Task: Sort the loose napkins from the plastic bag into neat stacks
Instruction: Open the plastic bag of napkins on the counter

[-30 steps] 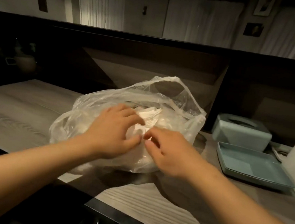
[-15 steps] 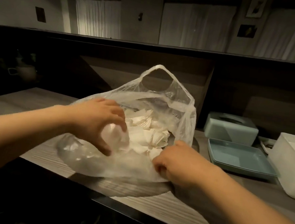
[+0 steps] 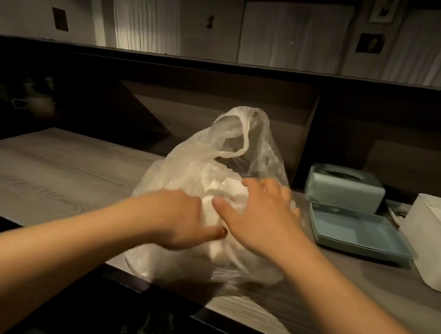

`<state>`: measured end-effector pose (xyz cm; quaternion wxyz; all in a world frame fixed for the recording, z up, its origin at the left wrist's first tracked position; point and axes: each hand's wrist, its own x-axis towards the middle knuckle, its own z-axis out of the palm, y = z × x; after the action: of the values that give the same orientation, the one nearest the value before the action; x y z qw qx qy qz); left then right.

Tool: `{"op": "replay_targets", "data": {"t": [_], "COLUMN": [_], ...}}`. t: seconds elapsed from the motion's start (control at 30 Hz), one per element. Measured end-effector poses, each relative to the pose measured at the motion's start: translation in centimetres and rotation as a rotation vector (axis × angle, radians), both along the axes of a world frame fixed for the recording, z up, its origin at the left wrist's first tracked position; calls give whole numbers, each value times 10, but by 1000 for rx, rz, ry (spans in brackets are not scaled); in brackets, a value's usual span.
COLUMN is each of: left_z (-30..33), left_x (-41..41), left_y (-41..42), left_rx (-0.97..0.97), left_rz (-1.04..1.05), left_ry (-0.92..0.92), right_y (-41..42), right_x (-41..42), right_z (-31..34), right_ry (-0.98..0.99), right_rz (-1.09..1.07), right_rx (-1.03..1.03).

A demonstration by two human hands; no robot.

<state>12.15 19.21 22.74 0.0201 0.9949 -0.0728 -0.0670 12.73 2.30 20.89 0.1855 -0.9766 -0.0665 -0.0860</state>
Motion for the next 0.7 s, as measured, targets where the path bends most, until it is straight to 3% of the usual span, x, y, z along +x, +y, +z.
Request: {"op": "replay_targets", "data": {"t": [0.13,0.2,0.33,0.47,0.57,0.7], "left_z": [31,23,6,-23,-56,-78], "left_x": [12,37,78,82,72,50], "left_y": [-2,6,38,73,89,81], "left_rx": [-74,-39,-181,-363,-313,-265], "left_rz": [-382,-463,-164,-198,-165,137], "left_ry": [-323,-433,-248,6,30,-38], "right_y": [-4,-8,-23,-35,-33,-33], "right_x": [-2,1,4,10,15,26], "right_z": [-8,-15,-33,-45,-46,-36], "right_ry": [2,4,-18,3,-13,-36], "right_rz": [-22,6,222,321,276,203], "right_rx": [48,37,38,204,283,-27]}}
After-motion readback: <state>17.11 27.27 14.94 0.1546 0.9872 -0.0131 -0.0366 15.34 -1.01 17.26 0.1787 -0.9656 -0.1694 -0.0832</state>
